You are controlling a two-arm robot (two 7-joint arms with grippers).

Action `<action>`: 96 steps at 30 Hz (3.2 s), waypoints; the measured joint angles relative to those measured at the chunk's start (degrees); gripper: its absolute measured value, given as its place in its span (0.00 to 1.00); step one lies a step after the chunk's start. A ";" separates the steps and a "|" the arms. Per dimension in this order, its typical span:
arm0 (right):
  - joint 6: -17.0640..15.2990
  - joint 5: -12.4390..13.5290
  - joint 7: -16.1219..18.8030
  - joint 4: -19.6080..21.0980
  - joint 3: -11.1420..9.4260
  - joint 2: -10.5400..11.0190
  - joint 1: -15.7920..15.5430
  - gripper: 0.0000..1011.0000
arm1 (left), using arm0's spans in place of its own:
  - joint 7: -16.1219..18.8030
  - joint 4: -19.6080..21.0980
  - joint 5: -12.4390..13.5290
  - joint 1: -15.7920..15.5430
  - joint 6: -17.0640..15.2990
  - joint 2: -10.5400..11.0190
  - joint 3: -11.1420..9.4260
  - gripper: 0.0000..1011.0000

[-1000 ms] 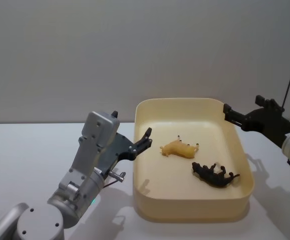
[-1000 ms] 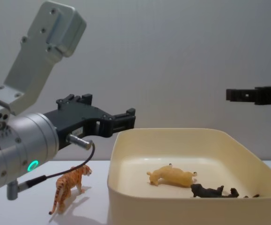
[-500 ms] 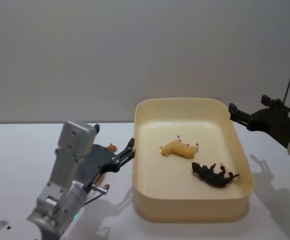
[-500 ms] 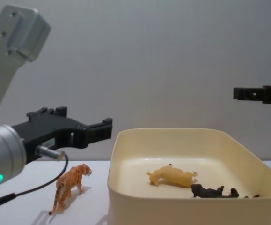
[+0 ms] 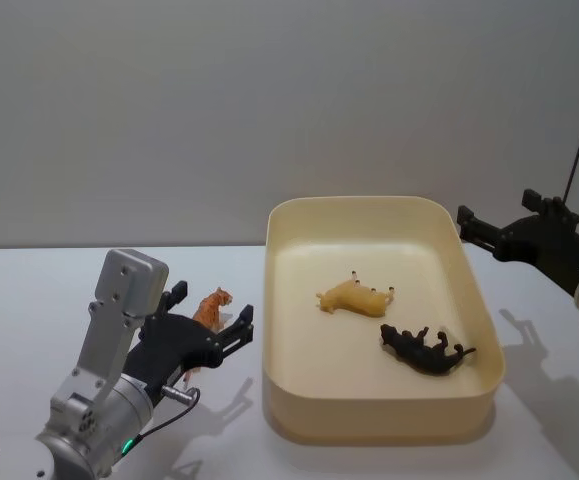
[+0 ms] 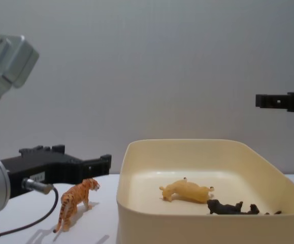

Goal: Pick up the toy alternately with two hands and place it into the central storage box.

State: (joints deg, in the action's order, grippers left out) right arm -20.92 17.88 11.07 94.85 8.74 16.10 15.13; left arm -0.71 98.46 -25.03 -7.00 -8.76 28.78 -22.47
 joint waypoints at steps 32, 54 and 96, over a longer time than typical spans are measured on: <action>0.00 0.08 -0.06 0.12 -0.09 0.09 -0.09 0.99 | -0.34 -12.52 -3.13 -8.50 -12.75 -5.89 1.20 0.99; 0.00 0.08 -0.06 0.12 -0.08 0.09 -0.09 0.99 | 1.78 -17.53 -2.82 -11.68 -15.55 -8.57 1.23 0.60; 0.00 0.08 -0.06 0.12 -0.08 0.09 -0.09 0.99 | 0.80 -13.24 0.76 -15.86 -13.25 -10.80 1.97 0.29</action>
State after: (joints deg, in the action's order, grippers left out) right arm -20.92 17.96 11.00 94.96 8.65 16.19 15.04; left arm 0.09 85.22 -24.27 -22.86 -22.01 17.98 -20.50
